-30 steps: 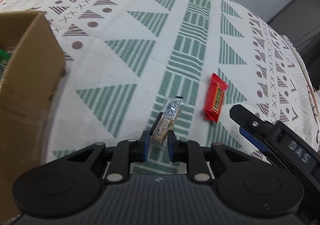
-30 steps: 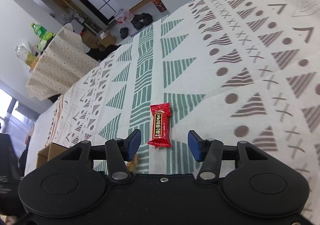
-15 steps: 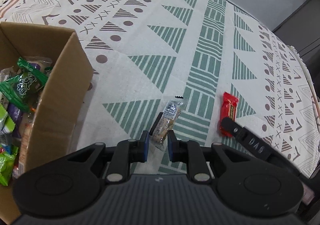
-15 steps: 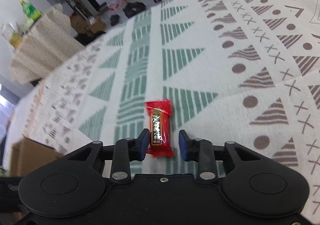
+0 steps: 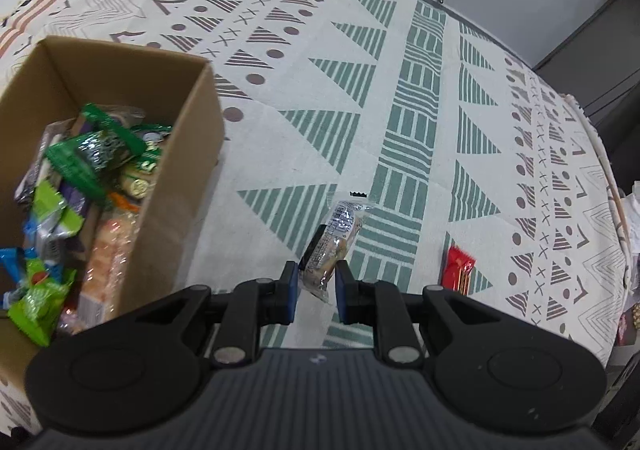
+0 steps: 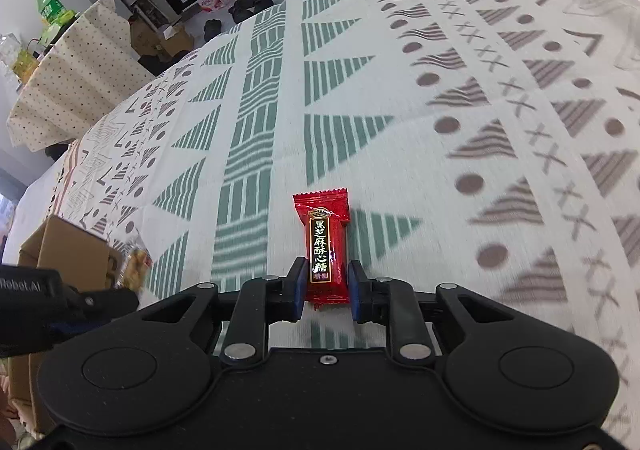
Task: Organize snacks
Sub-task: 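Grasp clear-wrapped stick snack with left gripper while right grasps red chocolate bar, then carry stick snack into box with left gripper while right drops red bar in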
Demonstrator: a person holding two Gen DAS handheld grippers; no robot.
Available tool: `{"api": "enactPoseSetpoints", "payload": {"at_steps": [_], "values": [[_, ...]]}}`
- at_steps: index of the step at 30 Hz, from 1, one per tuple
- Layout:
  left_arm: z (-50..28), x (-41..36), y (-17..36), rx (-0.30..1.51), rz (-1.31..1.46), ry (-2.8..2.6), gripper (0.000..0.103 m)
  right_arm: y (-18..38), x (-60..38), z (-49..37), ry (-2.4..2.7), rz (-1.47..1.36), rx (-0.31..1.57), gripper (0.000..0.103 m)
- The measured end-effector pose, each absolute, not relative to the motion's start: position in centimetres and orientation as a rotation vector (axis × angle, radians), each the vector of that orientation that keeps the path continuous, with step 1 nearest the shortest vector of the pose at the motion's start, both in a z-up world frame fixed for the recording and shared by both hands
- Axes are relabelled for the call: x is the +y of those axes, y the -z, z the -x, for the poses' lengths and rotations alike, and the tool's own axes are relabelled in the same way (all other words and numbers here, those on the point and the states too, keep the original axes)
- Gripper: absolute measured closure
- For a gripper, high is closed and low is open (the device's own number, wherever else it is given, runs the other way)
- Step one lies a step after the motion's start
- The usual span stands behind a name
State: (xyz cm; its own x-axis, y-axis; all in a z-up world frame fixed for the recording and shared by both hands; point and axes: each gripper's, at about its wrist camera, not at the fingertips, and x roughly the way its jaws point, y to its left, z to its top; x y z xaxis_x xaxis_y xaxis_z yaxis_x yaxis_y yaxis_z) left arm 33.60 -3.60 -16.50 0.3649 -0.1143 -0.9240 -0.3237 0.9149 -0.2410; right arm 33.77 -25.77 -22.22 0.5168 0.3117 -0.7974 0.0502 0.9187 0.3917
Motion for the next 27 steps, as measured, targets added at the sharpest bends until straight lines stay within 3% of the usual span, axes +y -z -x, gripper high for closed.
{"api": "enactPoseSetpoints", "payload": {"at_steps": [27], "values": [[-27.2, 2.3, 10.7, 1.057, 0.516, -0.136, 0.085, 13.6, -22.5, -28.9, -0.243, -0.439, 0.862, 0.085]]}}
